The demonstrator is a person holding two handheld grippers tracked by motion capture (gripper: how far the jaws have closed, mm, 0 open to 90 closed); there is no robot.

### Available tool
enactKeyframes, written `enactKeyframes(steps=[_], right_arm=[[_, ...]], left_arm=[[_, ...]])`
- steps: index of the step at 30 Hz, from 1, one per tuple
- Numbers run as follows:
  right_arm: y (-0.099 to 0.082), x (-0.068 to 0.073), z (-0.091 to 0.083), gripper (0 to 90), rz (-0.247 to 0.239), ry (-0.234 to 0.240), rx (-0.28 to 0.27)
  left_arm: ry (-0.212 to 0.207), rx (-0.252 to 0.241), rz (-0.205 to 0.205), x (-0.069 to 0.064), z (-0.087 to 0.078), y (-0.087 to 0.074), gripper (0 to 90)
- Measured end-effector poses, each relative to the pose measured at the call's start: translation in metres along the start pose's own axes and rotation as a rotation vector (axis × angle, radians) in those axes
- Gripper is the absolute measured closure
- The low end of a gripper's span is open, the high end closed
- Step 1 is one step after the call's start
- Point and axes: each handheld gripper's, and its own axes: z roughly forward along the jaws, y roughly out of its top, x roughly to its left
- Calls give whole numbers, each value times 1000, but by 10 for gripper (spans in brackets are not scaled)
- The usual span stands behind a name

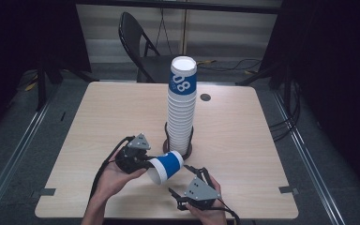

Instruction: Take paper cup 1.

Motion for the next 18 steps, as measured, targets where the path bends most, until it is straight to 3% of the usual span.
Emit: enactKeyframes(steps=[11, 18], right_arm=[[1, 1, -1, 138, -85, -38, 23], [7, 3, 1, 140, -152, -74, 20]], left_arm=[[-34, 119, -10, 3, 7, 6, 830], [-55, 166, -2, 3, 11, 8, 831]])
